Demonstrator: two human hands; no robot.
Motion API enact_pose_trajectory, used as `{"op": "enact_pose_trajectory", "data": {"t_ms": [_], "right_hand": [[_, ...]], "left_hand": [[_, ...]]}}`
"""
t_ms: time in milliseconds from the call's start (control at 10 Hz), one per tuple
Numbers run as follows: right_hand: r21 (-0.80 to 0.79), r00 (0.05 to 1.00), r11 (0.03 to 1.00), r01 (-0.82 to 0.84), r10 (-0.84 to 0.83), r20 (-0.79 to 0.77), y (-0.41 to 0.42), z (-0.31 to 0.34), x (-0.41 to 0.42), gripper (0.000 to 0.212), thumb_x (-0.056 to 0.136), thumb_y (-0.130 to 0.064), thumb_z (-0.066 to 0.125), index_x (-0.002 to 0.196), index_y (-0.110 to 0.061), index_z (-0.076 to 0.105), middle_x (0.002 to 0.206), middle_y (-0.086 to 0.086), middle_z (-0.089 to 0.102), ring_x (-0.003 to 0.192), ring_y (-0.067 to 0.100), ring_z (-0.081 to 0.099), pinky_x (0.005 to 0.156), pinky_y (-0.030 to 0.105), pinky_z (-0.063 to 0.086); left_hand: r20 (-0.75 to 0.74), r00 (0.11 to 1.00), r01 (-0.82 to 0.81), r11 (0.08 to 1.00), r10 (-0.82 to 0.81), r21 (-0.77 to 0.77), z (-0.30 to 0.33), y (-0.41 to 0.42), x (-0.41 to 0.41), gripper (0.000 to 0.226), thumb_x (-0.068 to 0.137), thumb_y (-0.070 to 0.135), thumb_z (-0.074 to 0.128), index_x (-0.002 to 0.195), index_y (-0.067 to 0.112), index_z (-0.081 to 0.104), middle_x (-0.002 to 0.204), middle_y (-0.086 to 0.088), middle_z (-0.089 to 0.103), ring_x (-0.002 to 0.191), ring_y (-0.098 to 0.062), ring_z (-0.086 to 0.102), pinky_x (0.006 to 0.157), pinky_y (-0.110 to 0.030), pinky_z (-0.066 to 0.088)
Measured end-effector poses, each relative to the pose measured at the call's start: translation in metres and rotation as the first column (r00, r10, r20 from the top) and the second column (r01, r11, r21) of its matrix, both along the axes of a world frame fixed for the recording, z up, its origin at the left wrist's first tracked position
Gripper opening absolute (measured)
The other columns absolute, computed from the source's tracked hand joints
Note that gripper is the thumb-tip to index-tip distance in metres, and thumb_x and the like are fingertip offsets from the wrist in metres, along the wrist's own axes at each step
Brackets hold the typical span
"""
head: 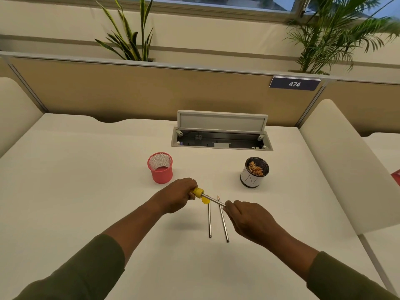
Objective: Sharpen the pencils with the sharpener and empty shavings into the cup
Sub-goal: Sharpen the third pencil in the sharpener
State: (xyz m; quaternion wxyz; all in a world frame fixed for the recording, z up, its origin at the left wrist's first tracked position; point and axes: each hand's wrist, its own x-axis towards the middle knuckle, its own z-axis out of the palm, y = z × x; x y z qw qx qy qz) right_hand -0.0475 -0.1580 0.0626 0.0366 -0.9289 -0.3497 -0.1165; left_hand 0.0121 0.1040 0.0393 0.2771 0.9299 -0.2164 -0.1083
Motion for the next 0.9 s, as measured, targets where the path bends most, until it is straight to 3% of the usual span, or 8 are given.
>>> {"op": "enact_pose_trajectory", "data": {"t_ms": [100, 200, 300, 400, 500, 600, 800, 900], "right_hand": [[0.166, 0.987, 0.981, 0.101, -0.077, -0.144, 0.011, -0.001, -0.004, 0.031, 0.099, -0.028, 0.041, 0.079, -0.012, 0.058, 0.053, -0.005, 0.044, 0.039, 0.017, 0.037, 0.038, 0.028, 0.030], [0.419, 0.512, 0.459, 0.784, -0.097, -0.853, 0.032, 0.017, -0.004, 0.034, 0.099, -0.024, 0.049, 0.069, -0.010, 0.057, 0.045, -0.011, 0.033, 0.037, 0.007, 0.026, 0.043, 0.024, 0.025], [0.014, -0.022, 0.112, 0.994, 0.313, -0.950, 0.035, 0.027, -0.003, 0.030, 0.100, -0.023, 0.047, 0.076, -0.006, 0.054, 0.052, -0.004, 0.023, 0.039, 0.008, 0.016, 0.036, 0.018, 0.016], [0.106, 0.060, 0.283, 0.953, 0.167, -0.984, 0.035, 0.033, -0.003, 0.028, 0.098, -0.022, 0.047, 0.080, -0.005, 0.060, 0.053, -0.003, 0.028, 0.041, 0.010, 0.021, 0.039, 0.022, 0.020], [0.277, 0.576, 0.714, 0.643, -0.212, -0.789, 0.030, 0.028, -0.007, 0.013, 0.093, -0.021, 0.050, 0.084, -0.015, 0.058, 0.064, -0.003, 0.053, 0.051, 0.012, 0.045, 0.048, 0.024, 0.031], [0.206, 0.957, 0.962, 0.178, -0.120, -0.264, 0.017, 0.015, -0.008, 0.007, 0.094, -0.019, 0.050, 0.089, -0.014, 0.053, 0.071, 0.001, 0.052, 0.056, 0.017, 0.043, 0.051, 0.028, 0.033], [0.074, 0.997, 0.996, -0.046, 0.041, 0.061, 0.001, 0.003, 0.003, 0.023, 0.096, -0.023, 0.046, 0.091, -0.006, 0.060, 0.061, 0.004, 0.050, 0.045, 0.021, 0.041, 0.041, 0.030, 0.028], [0.292, 0.955, 0.928, 0.233, -0.162, -0.247, 0.022, 0.008, 0.000, 0.033, 0.098, -0.028, 0.044, 0.070, -0.014, 0.056, 0.054, -0.003, 0.043, 0.044, 0.016, 0.036, 0.042, 0.029, 0.032]], "left_hand": [[0.038, 0.999, -0.024, 1.000, 0.024, -0.007, 0.000, -0.004, -0.002, 0.014, 0.089, 0.003, 0.053, 0.096, 0.014, 0.055, 0.092, 0.002, 0.055, 0.083, -0.019, 0.054, 0.075, -0.034, 0.050], [0.104, 0.995, -0.004, 1.000, 0.006, -0.017, 0.000, -0.004, 0.000, 0.018, 0.086, -0.002, 0.053, 0.096, 0.013, 0.054, 0.094, -0.002, 0.055, 0.083, -0.020, 0.053, 0.074, -0.034, 0.049], [0.113, 0.993, 0.032, 0.999, -0.034, 0.019, 0.000, -0.004, 0.003, 0.019, 0.086, -0.001, 0.054, 0.096, 0.015, 0.054, 0.095, -0.001, 0.054, 0.082, -0.017, 0.051, 0.073, -0.031, 0.048], [0.066, 0.997, 0.047, 0.997, -0.051, 0.057, -0.001, -0.002, 0.003, 0.014, 0.089, 0.004, 0.054, 0.096, 0.016, 0.053, 0.095, 0.001, 0.054, 0.083, -0.016, 0.050, 0.074, -0.030, 0.046], [0.016, 0.999, 0.036, 0.998, -0.037, 0.057, -0.001, -0.001, 0.004, 0.008, 0.090, 0.009, 0.055, 0.094, 0.016, 0.053, 0.091, 0.003, 0.053, 0.082, -0.019, 0.051, 0.074, -0.036, 0.047], [-0.029, 0.999, 0.017, 0.999, -0.016, 0.040, 0.001, 0.003, 0.006, 0.009, 0.089, 0.011, 0.056, 0.091, 0.019, 0.054, 0.089, 0.003, 0.057, 0.082, -0.020, 0.054, 0.075, -0.041, 0.050], [-0.024, 1.000, 0.009, 1.000, -0.009, 0.002, 0.002, -0.005, 0.002, 0.013, 0.088, 0.003, 0.052, 0.090, 0.016, 0.055, 0.088, 0.003, 0.056, 0.082, -0.019, 0.055, 0.074, -0.037, 0.049], [0.011, 1.000, -0.016, 1.000, 0.016, 0.007, -0.001, -0.008, -0.001, 0.014, 0.089, 0.002, 0.050, 0.092, 0.015, 0.052, 0.088, 0.004, 0.052, 0.081, -0.019, 0.054, 0.072, -0.033, 0.047]]}}
